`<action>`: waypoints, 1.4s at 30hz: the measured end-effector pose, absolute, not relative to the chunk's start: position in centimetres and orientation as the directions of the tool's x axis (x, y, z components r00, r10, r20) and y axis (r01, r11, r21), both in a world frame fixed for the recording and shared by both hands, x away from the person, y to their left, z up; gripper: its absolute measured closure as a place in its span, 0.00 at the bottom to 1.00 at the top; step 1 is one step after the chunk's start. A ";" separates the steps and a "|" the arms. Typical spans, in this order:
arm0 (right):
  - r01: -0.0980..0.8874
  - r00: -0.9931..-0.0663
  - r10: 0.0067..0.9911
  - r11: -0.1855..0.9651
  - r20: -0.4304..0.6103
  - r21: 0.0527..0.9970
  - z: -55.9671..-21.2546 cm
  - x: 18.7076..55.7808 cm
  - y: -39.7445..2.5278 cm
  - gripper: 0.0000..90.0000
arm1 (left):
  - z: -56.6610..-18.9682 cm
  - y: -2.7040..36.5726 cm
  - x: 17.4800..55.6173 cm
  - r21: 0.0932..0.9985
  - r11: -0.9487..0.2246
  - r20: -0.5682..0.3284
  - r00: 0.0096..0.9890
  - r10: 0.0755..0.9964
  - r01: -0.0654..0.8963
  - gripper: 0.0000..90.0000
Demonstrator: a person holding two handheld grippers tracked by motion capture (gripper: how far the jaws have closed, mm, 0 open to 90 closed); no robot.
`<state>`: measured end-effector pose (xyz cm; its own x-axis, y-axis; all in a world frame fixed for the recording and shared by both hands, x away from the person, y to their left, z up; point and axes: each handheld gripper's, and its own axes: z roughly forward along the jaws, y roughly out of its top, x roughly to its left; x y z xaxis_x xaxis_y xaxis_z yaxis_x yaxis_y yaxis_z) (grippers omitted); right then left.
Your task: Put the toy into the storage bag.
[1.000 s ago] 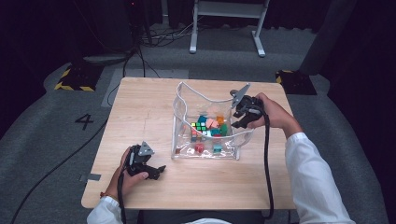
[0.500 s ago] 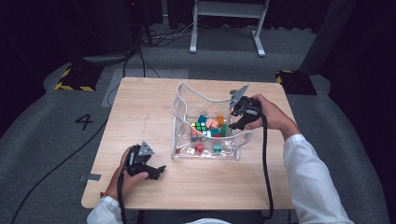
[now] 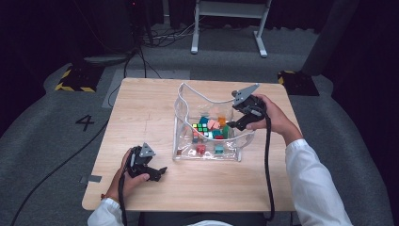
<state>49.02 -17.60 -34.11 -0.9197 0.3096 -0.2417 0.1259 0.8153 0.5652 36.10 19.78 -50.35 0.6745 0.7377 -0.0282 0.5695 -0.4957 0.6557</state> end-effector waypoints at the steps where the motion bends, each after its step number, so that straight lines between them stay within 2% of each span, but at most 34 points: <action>1: 0.122 -0.916 0.315 0.809 -0.249 0.575 -33.9 48.9 -17.7 0.28 | -50.4 19.8 36.1 0.656 -0.496 -0.028 0.674 0.738 0.570 0.03; 10: 0.155 -0.871 0.421 0.724 -0.252 0.672 -32.7 47.9 -18.4 0.26 | -50.4 19.8 36.1 0.655 -0.496 -0.028 0.675 0.738 0.570 0.03; 20: 0.153 -0.844 0.477 0.654 -0.247 0.741 -31.6 46.9 -20.0 0.24 | -50.4 19.8 36.1 0.656 -0.496 -0.028 0.675 0.738 0.570 0.03; 27: 0.175 -0.802 0.542 0.615 -0.251 0.769 -31.4 46.5 -21.4 0.22 | -50.4 19.8 36.1 0.656 -0.496 -0.028 0.674 0.738 0.570 0.03; 42: 0.159 -0.753 0.599 0.566 -0.272 0.809 -31.0 44.9 -24.1 0.20 | -50.4 19.8 36.1 0.655 -0.496 -0.028 0.675 0.738 0.570 0.03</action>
<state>44.89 -24.11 -31.00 -0.7531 0.5993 -0.2715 0.1585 0.5659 0.8091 36.10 19.78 -50.35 0.6746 0.7377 -0.0281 0.5696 -0.4960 0.6554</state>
